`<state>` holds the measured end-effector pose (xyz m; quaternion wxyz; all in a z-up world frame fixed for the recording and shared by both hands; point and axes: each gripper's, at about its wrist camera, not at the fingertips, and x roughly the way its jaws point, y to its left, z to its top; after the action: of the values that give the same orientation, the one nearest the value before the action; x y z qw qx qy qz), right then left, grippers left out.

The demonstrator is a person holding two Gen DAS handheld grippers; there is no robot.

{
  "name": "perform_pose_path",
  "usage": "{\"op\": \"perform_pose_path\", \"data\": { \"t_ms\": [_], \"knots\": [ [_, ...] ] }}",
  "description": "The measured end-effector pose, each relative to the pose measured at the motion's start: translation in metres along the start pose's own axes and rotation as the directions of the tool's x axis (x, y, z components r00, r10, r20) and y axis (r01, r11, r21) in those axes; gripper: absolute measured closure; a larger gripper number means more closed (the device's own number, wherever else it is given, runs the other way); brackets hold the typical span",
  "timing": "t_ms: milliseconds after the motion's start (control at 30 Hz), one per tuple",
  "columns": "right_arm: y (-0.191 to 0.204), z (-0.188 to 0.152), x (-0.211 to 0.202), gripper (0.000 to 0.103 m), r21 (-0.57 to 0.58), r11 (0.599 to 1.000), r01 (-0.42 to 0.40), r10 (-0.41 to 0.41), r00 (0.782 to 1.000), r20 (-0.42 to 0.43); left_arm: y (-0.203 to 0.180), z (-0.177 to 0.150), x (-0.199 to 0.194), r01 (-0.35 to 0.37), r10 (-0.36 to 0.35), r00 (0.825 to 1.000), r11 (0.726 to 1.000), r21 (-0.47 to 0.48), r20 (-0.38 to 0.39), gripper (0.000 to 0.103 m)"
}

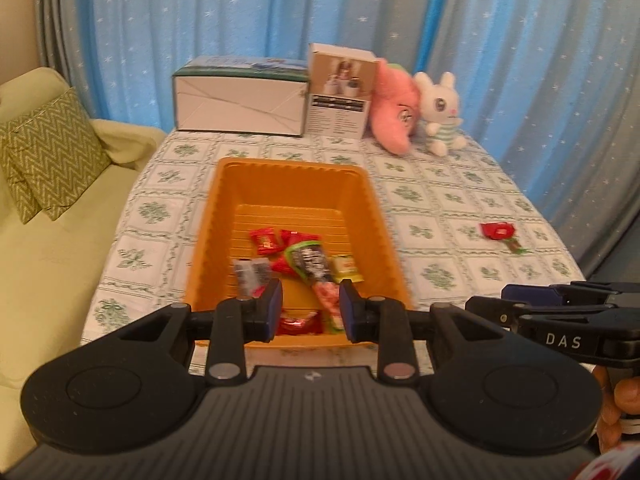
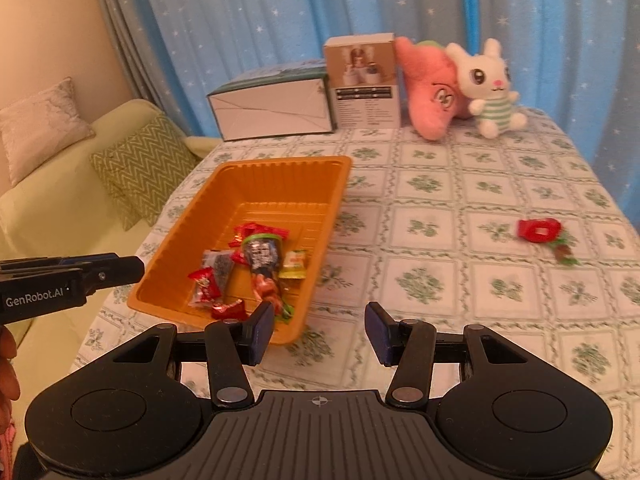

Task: Organize snacks
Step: 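Open both tools to drop the red candies into the tray, then move both open tools toward the red candy and green-wrapped chocolate on the table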

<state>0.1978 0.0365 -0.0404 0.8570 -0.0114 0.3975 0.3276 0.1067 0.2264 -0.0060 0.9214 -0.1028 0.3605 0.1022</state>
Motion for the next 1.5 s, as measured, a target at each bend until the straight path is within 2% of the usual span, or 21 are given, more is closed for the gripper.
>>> {"op": "perform_pose_path", "data": {
  "t_ms": [567, 867, 1500],
  "knots": [
    [-0.068, -0.03, -0.07, 0.052, 0.088, 0.982, 0.167, -0.169, 0.986, 0.016, -0.094, -0.01, -0.002, 0.125, -0.124, 0.992, 0.987, 0.1, -0.02, 0.075],
    [-0.086, -0.036, -0.086, 0.052, 0.118, 0.973, 0.2, -0.205, 0.979, 0.025, -0.117, -0.013, 0.002, 0.154, -0.15, 0.988, 0.979, 0.132, -0.035, 0.075],
    [-0.123, -0.04, -0.091, 0.052, 0.177, 0.956, 0.235, -0.244, 0.969, 0.03, -0.146, -0.008, 0.025, 0.194, -0.186, 0.981, 0.964, 0.181, -0.058, 0.073]
  ]
}}
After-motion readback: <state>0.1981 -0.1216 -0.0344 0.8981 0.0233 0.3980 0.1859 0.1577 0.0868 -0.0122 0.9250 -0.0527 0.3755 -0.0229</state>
